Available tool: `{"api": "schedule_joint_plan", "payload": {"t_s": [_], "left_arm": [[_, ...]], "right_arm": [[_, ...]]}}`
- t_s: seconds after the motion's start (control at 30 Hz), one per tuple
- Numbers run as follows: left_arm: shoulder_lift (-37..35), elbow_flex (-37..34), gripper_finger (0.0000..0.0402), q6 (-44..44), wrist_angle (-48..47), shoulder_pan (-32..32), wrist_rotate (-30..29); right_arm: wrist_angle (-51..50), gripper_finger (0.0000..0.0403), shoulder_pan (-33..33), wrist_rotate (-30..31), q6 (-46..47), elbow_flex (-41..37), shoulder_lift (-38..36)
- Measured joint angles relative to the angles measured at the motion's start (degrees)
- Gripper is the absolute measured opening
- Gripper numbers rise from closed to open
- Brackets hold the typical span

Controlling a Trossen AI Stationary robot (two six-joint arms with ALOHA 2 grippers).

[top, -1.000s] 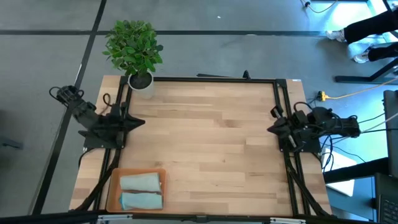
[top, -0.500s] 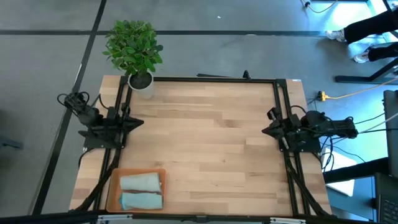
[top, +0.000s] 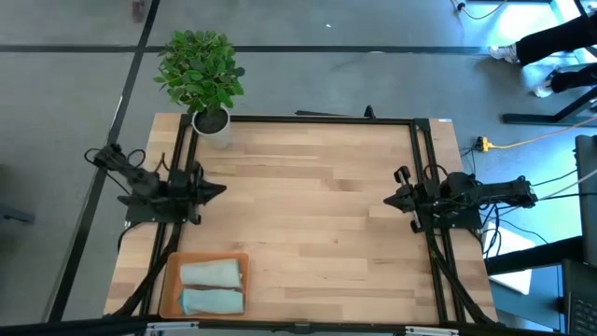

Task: Roll microfiber towels into tight, uniform cylinder then place into a basket
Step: Return to Home Position

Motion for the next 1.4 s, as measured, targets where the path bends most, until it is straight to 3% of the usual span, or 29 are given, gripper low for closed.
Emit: {"api": "schedule_joint_plan", "payload": {"t_s": [0.2, 0.47, 1.4], "left_arm": [[0.0, -6.5, 0.0, -0.2, 4.8, 2.4, 0.3], [0.2, -6.5, 0.0002, 5.9, 4.7, 4.3, 0.1], [0.3, -6.5, 0.0002, 6.1, 4.5, 5.0, -1.3]], "right_arm": [[-1.4, 0.0005, 0.0, 0.0, -0.4, 0.0, 0.0], [-4.5, 0.0006, 0.0, 0.8, -3.0, 0.0, 0.0], [-4.5, 0.0007, 0.0, 0.8, -2.9, 0.0, 0.0]]}}
